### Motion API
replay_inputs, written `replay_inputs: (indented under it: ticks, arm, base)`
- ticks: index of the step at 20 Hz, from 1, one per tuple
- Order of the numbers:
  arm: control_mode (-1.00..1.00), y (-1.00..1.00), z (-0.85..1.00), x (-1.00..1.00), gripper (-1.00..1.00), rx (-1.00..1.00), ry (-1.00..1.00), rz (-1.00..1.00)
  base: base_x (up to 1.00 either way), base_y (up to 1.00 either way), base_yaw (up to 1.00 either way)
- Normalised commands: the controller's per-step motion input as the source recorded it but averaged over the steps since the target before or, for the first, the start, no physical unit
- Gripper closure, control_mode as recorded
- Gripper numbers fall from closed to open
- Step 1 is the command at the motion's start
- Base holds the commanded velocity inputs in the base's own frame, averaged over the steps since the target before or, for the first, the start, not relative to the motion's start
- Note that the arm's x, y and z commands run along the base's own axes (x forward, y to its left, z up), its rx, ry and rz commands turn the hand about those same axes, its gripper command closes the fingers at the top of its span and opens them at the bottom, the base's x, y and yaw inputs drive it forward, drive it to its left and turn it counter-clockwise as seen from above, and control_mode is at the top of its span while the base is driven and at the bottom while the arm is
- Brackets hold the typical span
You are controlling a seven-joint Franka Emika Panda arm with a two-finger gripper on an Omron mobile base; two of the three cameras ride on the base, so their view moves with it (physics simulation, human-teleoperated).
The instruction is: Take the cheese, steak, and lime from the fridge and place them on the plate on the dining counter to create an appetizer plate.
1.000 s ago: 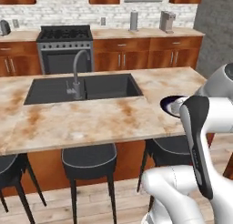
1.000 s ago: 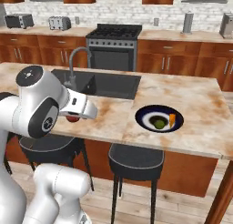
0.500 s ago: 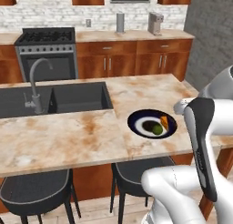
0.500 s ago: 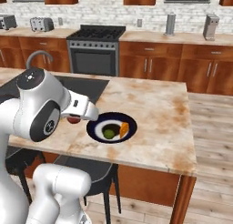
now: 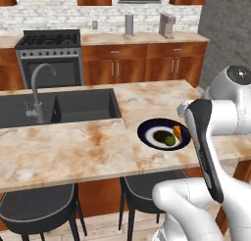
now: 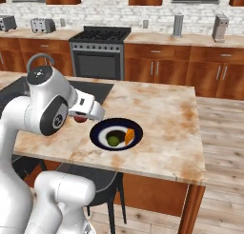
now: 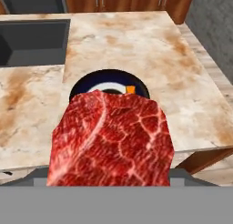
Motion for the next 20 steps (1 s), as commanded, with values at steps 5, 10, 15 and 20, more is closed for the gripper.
replay_inputs:
  ticks: [5, 10, 15, 20]
  arm:
    - [-1.00, 0.37, -0.58, 0.62, 1.00, 0.00, 0.10, -0.16]
    - [-1.00, 0.23, -0.59, 0.74, 1.00, 0.03, 0.23, -0.23]
    - [-1.00, 0.00, -0.53, 0.85, 1.00, 0.08, 0.26, -0.26]
    - [-1.00, 0.00, -0.53, 0.79, 1.00, 0.07, 0.20, -0.20]
  base:
    - [0.00, 0.00, 0.00]
    - [0.00, 0.00, 0.00]
    - [0.00, 0.00, 0.00]
    - [0.00, 0.00, 0.00]
